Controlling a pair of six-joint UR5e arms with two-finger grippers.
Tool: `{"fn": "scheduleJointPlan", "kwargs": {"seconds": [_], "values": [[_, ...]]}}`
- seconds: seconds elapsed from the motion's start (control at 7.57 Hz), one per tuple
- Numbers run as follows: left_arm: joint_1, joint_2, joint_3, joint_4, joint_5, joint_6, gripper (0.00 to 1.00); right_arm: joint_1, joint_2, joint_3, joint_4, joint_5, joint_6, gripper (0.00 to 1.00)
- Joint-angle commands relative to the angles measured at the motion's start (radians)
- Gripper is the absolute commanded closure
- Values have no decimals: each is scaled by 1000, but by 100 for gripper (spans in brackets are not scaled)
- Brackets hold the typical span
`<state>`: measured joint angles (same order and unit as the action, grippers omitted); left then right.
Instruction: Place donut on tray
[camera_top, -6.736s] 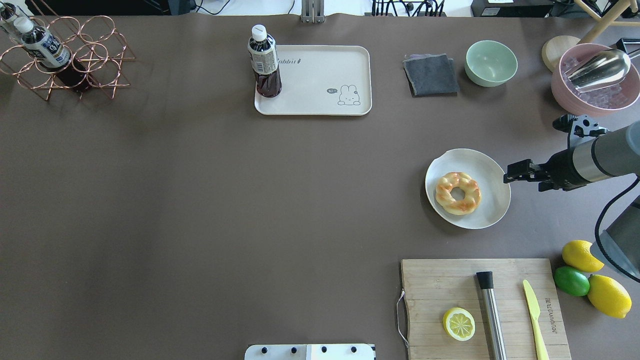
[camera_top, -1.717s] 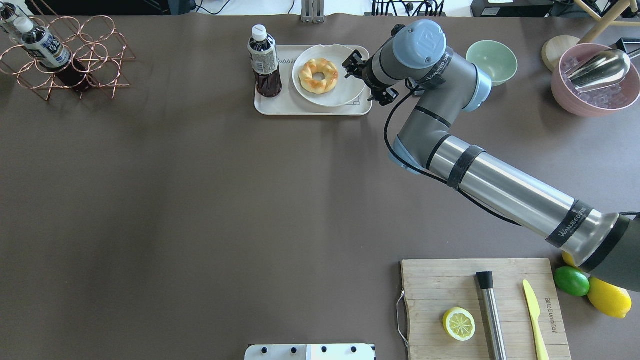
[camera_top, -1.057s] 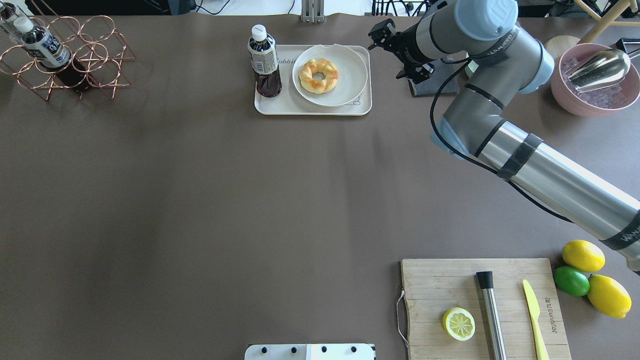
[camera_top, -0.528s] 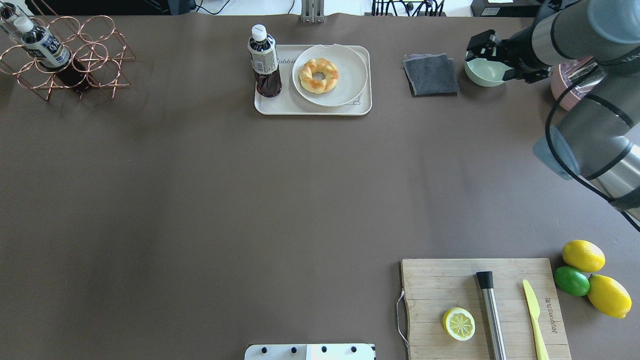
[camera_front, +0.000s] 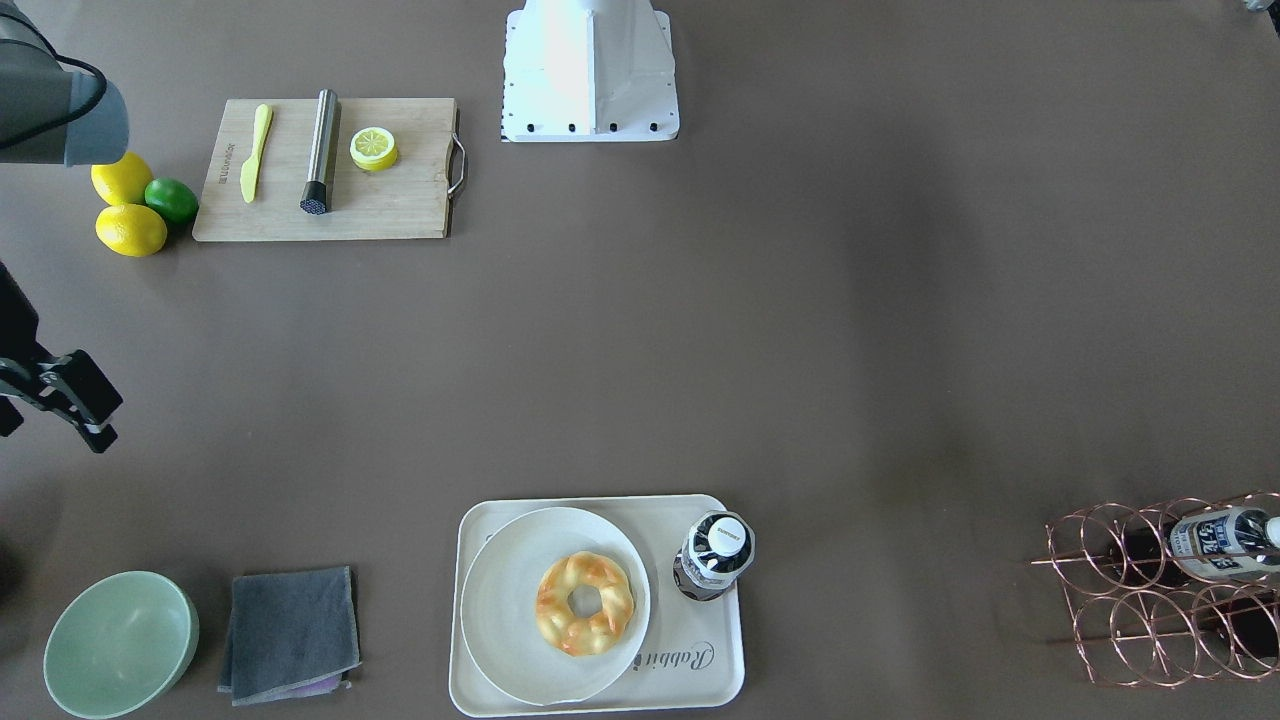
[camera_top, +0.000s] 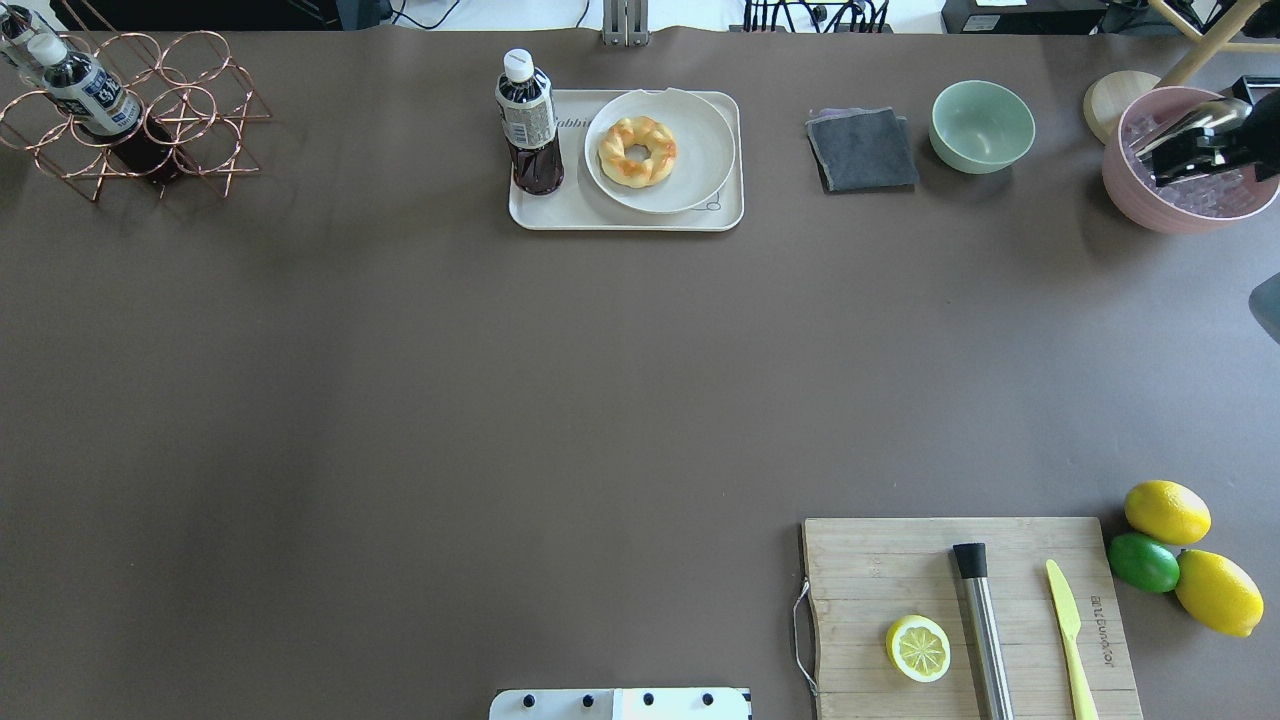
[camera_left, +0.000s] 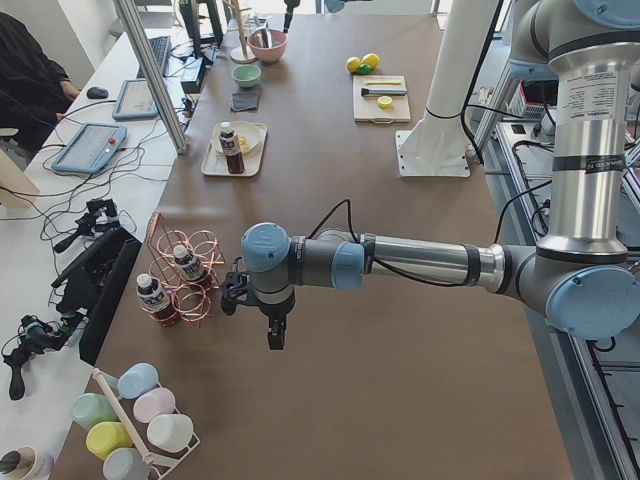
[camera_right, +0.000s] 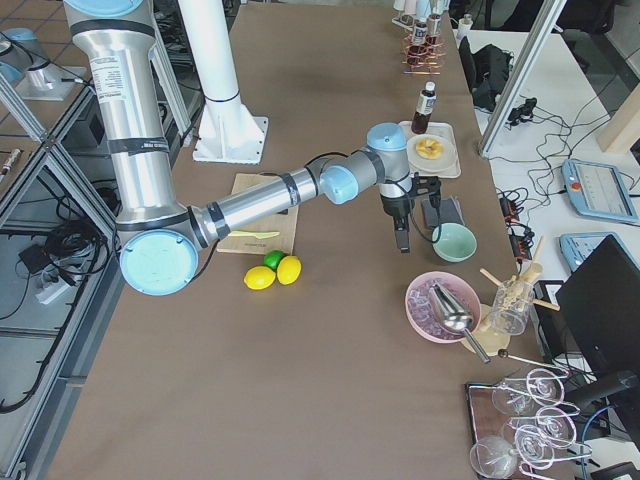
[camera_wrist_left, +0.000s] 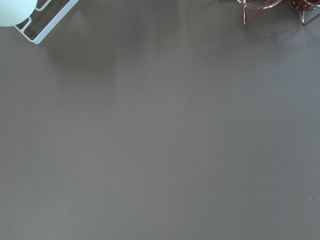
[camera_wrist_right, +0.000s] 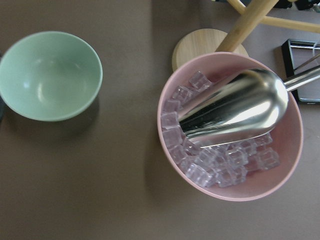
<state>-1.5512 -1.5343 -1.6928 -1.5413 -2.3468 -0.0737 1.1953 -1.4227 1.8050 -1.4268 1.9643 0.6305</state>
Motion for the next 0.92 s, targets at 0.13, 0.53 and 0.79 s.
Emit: {"fn": "scheduleJointPlan", "kwargs": {"seconds": [0.13,0.53,0.79], "values": [[0,-7,7,1,0,0,2,233,-15,-37,-330,138,-597,0],[2,-4,13,1,0,0,2,391,-19,-261,-339,456,-814,0],[2,3,8,1,0,0,2,429,-30,-310,-342,464,-810,0]]}}
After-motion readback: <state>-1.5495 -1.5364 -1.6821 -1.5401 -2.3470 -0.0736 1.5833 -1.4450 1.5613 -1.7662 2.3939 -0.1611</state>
